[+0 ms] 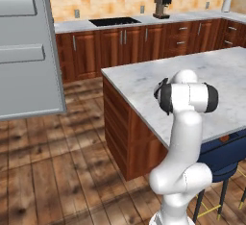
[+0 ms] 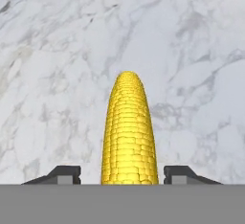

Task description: Open the fridge, remove the apple, corn, and chicken drumstick, and place them on any counter.

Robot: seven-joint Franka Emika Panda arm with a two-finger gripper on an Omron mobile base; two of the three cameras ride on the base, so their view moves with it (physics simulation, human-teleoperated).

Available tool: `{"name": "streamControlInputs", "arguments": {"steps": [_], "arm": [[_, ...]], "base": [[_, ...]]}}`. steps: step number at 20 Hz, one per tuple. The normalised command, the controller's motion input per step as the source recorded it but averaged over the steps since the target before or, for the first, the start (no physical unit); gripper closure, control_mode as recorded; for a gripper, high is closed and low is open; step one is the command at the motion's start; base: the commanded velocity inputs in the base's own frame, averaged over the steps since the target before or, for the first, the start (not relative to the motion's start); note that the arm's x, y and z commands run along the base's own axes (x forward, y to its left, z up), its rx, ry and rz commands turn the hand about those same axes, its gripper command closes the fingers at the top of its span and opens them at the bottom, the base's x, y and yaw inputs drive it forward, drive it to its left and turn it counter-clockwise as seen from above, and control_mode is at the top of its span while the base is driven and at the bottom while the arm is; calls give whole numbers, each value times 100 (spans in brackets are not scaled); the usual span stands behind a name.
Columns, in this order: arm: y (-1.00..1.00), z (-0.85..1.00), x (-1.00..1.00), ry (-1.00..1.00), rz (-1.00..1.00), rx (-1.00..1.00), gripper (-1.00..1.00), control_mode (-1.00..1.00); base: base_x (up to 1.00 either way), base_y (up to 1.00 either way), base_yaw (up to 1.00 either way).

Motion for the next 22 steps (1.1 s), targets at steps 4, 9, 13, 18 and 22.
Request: {"name": "streamControlInputs", "arguments": {"steps": [4,9,13,18,22], "arm": [[0,27,0,0,0,1,-100,-100],[63,100,-40,-6,5,2,-100,-100],[66,100,-52,8,10,3,-100,-100],[41,100,-72,23,10,7,-100,-100],[51,100,-100,36,7,11,-100,-100]], "base": [[0,0,0],[0,0,0],[0,0,0],[0,0,0],[0,0,0]]}}
